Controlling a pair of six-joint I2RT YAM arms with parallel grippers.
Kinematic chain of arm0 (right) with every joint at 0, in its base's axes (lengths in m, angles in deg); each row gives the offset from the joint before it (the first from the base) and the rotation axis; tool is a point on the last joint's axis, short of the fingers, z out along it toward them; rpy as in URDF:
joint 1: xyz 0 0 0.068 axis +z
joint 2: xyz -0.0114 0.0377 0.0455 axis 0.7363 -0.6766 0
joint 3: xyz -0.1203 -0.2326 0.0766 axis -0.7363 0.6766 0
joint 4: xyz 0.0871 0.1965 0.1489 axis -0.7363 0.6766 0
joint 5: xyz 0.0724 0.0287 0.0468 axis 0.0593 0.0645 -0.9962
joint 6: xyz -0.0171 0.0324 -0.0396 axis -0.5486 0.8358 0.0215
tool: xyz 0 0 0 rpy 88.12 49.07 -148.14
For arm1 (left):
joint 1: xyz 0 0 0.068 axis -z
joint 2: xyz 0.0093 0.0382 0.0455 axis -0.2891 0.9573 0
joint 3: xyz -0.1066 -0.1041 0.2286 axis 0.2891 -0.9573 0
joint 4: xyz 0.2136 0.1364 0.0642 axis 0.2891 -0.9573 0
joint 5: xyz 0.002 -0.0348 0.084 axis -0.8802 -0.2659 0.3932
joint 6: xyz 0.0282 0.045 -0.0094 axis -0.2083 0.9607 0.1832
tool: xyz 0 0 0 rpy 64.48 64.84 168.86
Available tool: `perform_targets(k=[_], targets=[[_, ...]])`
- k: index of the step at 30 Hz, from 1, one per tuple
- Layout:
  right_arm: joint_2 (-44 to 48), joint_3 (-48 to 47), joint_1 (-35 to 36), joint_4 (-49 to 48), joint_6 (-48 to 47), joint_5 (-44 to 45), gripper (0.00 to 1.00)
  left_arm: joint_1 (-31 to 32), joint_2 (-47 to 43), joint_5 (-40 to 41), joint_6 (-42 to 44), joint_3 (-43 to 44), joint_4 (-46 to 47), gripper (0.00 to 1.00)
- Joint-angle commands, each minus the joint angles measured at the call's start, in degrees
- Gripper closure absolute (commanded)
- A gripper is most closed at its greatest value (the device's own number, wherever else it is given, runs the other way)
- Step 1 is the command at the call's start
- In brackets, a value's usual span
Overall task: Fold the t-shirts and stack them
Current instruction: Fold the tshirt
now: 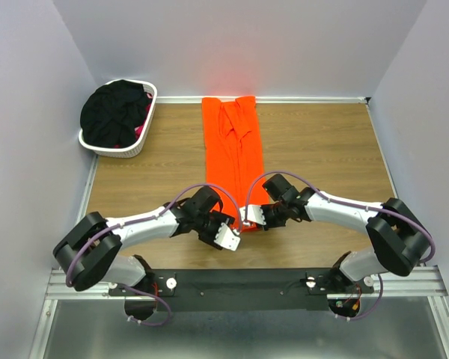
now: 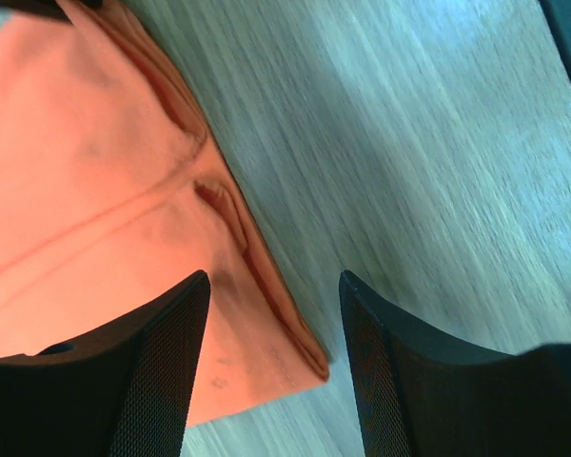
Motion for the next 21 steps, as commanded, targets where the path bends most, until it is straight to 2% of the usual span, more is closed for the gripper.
perform_targets(k=[1, 2, 5, 10, 16, 21], targets=[[-2.5, 3.2, -0.6, 2.5, -0.3, 2.2, 0.82, -2.0, 2.3, 12.2, -0.5, 2.9, -7.8, 0.36], [-2.5, 3.1, -0.7, 2.5, -0.2, 2.3, 0.83, -2.5, 2.7, 11.9, 0.1, 3.5, -9.0, 0.71], [-2.5, 3.0, -0.6, 2.5, -0.2, 2.3, 0.83, -2.7, 3.0, 11.0, -0.1, 4.6, -11.9, 0.63], [-2.7, 3.2, -0.8, 2.5, 0.1, 2.1, 0.83, -2.7, 3.9, 11.6, -1.7, 4.5, -11.1, 0.64], [-3.0, 2.8, -0.9, 2.5, 0.3, 2.0, 0.86, -2.6, 6.4, 11.3, -1.6, 6.0, -12.2, 0.78], [-2.6, 2.1, -0.9, 2.5, 2.1, 1.6, 0.99, -2.3, 5.9, 9.2, -1.6, 6.3, -13.0, 0.98]])
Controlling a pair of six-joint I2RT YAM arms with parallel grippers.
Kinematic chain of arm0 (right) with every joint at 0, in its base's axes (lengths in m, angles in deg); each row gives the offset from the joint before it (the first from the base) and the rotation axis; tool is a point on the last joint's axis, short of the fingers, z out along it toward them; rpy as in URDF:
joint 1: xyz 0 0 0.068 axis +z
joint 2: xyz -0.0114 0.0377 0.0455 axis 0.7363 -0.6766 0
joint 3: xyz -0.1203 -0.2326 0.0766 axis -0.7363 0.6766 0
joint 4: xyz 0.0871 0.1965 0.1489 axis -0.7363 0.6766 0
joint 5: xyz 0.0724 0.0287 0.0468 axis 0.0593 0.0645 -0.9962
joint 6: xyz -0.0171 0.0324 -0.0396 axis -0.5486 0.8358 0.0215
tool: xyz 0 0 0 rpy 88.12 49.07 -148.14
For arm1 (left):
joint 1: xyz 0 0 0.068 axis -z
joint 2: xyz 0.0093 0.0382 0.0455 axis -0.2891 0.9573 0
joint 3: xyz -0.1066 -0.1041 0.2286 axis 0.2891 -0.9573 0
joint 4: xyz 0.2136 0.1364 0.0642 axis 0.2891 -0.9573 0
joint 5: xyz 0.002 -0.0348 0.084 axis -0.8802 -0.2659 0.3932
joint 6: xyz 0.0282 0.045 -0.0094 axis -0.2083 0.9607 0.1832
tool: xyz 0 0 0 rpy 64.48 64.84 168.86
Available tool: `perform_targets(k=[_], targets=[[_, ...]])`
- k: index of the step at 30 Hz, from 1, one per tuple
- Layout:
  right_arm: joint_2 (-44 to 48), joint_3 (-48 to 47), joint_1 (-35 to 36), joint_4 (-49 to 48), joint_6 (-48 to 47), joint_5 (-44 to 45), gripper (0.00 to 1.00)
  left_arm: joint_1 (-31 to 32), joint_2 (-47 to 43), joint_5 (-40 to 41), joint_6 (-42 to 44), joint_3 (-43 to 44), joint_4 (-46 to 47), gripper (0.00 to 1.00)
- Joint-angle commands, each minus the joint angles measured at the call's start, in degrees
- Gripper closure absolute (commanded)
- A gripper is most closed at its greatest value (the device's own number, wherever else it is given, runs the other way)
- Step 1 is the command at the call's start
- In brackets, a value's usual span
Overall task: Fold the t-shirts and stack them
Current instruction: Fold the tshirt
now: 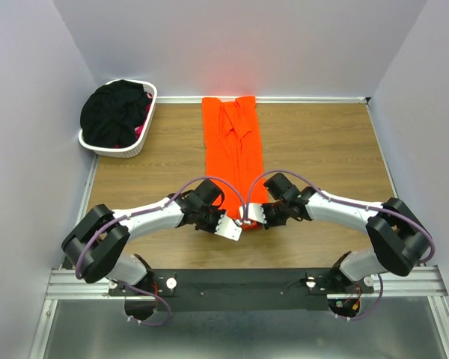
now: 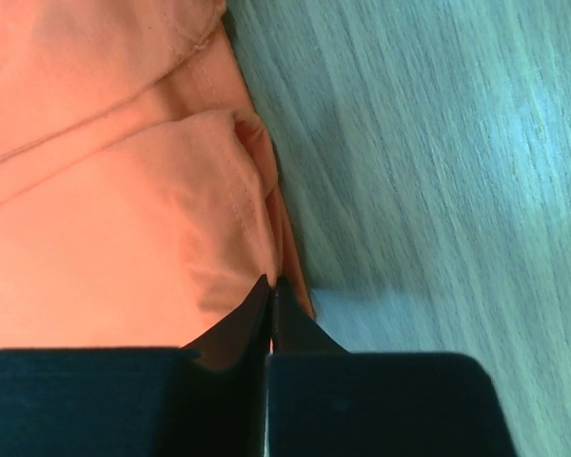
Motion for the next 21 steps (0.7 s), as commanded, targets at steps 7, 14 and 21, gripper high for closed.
perform_targets(k=[7, 14, 21], targets=[[2.9, 1.5, -0.1, 6.0, 3.9, -0.6, 1.0, 0.5, -3.7, -1.6, -1.8, 0.3, -5.6, 1.0], [8.9, -1.9, 0.0, 12.0, 6.1, -3.1, 0.99, 1.4, -7.5, -5.3, -4.2, 3.3, -11.0, 1.0], [6.2, -7.0, -2.4, 12.0, 3.1, -0.2, 0.99, -5.9, -3.1, -6.6, -0.7, 12.2, -15.9, 1.0]])
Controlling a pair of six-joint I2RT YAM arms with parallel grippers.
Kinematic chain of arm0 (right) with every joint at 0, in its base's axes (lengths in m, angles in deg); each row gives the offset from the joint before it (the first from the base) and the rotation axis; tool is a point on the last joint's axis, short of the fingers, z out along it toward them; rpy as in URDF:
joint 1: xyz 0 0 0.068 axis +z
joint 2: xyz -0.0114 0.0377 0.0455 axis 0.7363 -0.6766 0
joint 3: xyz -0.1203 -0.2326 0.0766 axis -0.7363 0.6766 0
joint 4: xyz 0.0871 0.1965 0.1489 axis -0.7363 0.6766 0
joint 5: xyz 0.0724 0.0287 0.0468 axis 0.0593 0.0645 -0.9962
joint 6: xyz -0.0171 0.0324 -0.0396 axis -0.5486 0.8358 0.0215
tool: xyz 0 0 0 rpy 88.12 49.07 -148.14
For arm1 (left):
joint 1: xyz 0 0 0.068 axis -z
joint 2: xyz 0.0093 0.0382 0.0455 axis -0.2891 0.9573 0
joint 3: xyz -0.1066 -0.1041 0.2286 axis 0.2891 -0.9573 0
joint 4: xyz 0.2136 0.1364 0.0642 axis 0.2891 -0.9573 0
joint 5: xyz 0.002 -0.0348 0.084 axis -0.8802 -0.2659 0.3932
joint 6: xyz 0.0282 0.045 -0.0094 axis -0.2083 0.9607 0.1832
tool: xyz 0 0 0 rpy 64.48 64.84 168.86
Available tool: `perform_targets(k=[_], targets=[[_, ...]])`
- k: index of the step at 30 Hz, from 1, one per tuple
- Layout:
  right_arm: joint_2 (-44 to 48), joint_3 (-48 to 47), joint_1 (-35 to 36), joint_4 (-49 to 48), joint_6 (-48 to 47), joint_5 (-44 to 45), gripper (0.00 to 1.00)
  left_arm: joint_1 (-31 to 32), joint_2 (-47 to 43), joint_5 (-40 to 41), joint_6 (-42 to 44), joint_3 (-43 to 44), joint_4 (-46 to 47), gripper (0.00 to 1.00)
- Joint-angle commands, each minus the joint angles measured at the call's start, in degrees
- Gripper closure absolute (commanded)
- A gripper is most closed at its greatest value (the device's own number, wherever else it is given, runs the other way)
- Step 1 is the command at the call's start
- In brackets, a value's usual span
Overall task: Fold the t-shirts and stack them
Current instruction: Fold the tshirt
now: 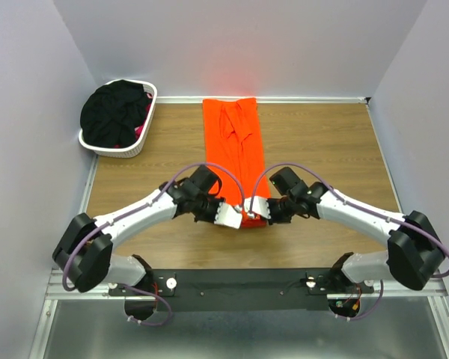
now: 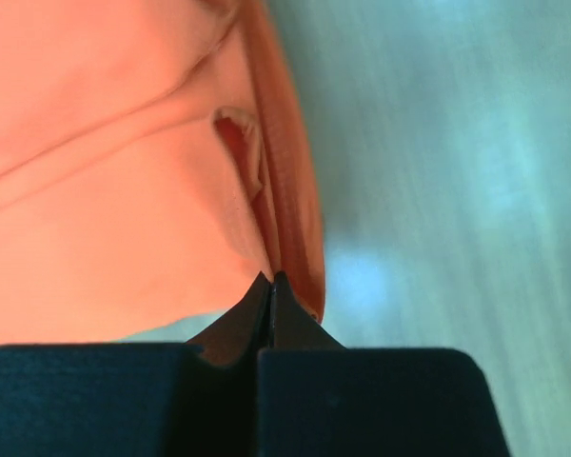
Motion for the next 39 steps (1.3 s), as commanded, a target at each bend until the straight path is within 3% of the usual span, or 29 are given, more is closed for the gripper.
perform_targets(k=[1, 13, 24, 39], targets=[[-3.1, -5.0, -2.6, 2.5, -1.9, 0.4, 0.99, -7.3, 3.9, -2.3, 2.9, 8.2, -5.5, 1.0], [-25.1, -27.1, -15.4, 2.5, -10.8, -2.4, 1.0, -19.9, 23.9, -4.6, 11.6, 32.7, -10.2, 1.0], [-42.2, -45.2, -19.9, 2.9, -13.8, -2.8, 0.99, -25.9, 40.5, -5.2, 13.6, 51.2, -12.4, 1.0], [-52.2, -57.5, -20.2, 3.4, -12.9, -2.7, 0.99, -28.7, 47.0, -3.8, 14.5, 56.4, -11.1, 1.0]])
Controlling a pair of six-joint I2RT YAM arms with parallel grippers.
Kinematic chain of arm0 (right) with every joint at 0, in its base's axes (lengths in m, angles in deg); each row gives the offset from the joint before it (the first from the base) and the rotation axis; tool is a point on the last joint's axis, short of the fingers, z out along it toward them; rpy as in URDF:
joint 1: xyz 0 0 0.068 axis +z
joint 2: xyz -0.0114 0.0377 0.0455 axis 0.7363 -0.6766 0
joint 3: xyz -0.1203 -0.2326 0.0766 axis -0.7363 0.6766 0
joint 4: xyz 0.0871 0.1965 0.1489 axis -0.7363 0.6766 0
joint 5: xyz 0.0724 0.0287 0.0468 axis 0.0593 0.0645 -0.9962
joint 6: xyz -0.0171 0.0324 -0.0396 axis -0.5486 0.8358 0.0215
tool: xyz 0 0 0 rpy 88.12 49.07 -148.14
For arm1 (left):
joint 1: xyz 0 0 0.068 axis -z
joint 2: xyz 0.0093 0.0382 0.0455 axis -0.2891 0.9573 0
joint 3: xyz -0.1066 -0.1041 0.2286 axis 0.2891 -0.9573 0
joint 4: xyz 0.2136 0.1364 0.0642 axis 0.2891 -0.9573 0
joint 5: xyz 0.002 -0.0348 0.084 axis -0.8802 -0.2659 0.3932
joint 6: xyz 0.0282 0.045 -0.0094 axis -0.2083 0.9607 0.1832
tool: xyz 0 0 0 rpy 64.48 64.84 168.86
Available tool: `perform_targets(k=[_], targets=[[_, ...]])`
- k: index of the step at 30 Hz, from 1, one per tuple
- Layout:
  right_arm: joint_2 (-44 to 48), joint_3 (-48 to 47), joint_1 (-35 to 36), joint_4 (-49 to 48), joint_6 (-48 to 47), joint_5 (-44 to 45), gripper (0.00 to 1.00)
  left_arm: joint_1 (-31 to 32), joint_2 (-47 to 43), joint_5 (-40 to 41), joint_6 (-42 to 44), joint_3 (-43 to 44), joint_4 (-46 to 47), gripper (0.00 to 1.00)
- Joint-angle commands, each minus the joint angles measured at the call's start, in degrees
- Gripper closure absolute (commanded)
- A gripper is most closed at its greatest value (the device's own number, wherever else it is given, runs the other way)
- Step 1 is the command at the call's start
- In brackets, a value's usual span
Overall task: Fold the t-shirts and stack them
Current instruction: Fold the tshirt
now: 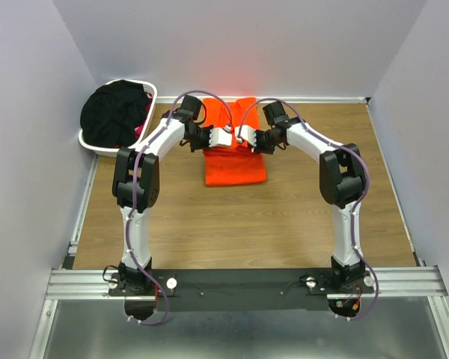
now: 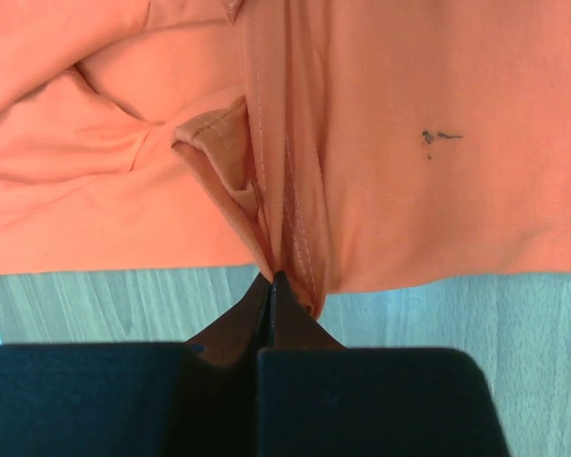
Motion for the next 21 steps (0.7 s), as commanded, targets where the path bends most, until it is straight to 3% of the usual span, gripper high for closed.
perform_targets(k=[1, 21], targets=[[-2.7, -3.0, -0.8, 1.9, 0.3, 0.6, 0.99, -1.3, 2.0, 1.0, 0.5, 2.2, 0.0, 1.0], [-2.9, -5.0, -1.6, 1.9, -0.3, 0.6, 1.0, -1.9, 3.5, 1.7, 1.3, 6.7, -1.0, 1.0]])
